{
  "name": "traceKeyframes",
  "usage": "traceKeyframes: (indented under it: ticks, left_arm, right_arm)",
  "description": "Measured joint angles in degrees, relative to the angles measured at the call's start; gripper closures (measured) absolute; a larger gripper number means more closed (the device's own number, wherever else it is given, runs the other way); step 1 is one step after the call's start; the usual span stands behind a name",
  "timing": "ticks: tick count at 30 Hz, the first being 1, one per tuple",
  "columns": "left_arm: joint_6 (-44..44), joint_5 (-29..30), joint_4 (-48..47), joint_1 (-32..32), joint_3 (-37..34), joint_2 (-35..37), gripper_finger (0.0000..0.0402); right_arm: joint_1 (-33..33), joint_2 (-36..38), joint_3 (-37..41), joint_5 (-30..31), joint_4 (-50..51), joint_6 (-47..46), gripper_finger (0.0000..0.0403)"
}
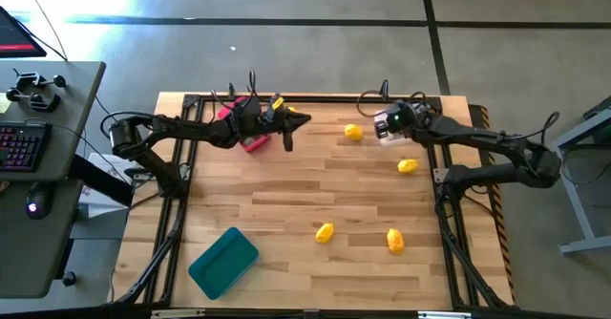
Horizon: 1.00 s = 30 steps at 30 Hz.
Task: Sort produce into baskets
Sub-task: Put the white garlic in the transparent bin
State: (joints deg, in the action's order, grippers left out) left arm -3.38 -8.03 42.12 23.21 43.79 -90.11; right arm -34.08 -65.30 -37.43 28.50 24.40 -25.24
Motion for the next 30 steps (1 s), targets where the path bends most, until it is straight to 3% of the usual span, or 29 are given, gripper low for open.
traceKeyframes:
  ticks: [12, 20, 30]
  left_arm:
    - [0.6, -0.2, -1.2, 3.1, 0.0, 0.0, 0.0394]
    - [1.1, -0.2, -3.2, 3.1, 0.0, 0.0, 0.0394]
    - [1.5, -0.1, -5.3, 2.1, 0.0, 0.0, 0.0394]
  right_arm:
    - [-10.7, -5.2, 0.0, -9.3, 0.1, 3.7, 0.0318]
    - [-13.5, -8.7, 0.0, -10.3, 0.0, 6.3, 0.0312]
    - [-13.6, -7.0, -0.8, -7.3, 0.2, 9.5, 0.0201]
